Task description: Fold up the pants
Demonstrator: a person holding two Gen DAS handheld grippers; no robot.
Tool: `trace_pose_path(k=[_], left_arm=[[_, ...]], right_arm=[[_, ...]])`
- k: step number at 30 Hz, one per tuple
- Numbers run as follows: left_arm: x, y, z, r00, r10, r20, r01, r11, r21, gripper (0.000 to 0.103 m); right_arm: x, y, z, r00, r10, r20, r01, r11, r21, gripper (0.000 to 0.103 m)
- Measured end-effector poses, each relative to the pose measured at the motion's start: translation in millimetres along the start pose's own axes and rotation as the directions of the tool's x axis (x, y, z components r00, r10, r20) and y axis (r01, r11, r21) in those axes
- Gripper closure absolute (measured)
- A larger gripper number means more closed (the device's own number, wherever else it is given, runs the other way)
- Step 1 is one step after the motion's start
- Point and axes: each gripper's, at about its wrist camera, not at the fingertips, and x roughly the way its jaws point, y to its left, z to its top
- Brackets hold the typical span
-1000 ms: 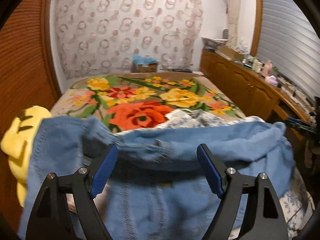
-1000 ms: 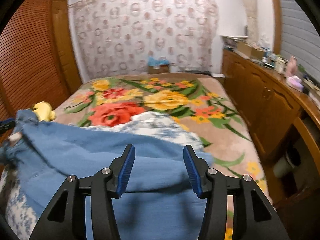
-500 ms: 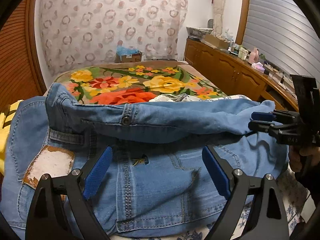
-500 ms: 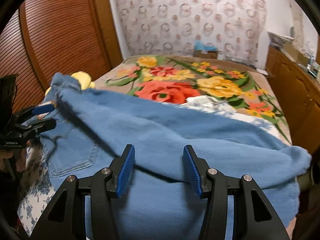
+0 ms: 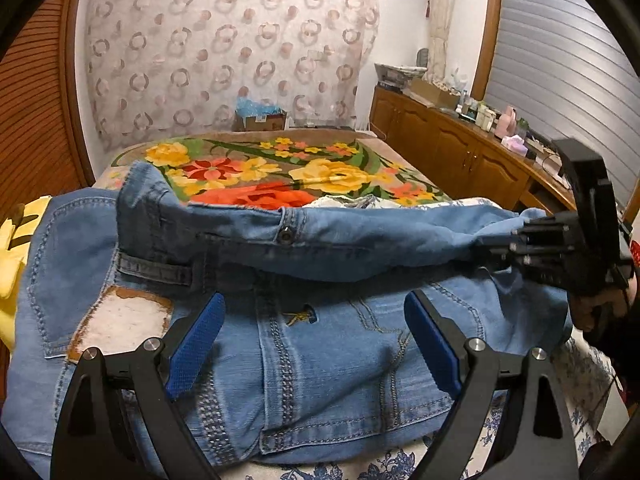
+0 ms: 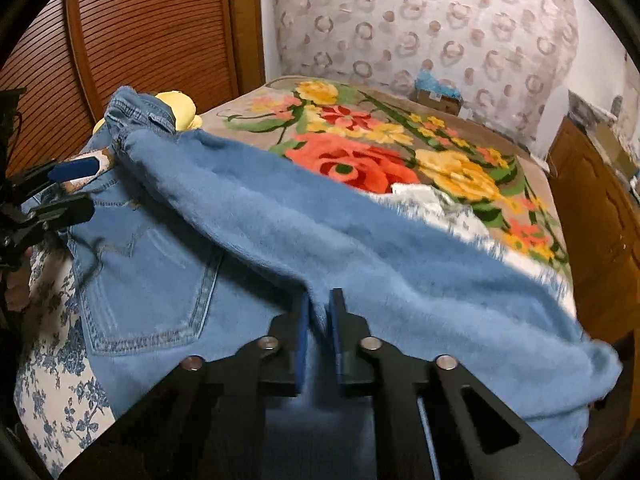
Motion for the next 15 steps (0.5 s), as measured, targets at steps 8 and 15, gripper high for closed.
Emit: trace_pose_path(k=[8, 15], left_arm=[[-2, 8, 1, 1.000, 0.021, 0.014, -0.021, 0.999, -0.025, 0.012], [0, 9, -2, 0.999, 0.034, 0.012, -0.033, 0.999, -0.027, 0.012]], right_arm=[[12, -19, 45, 0.994, -0.068, 0.086, 0.069, 0.998, -0.006, 0.101], [58, -20, 55, 0.996, -0.082, 0.044, 0.080, 0.996, 0.029, 0.096]])
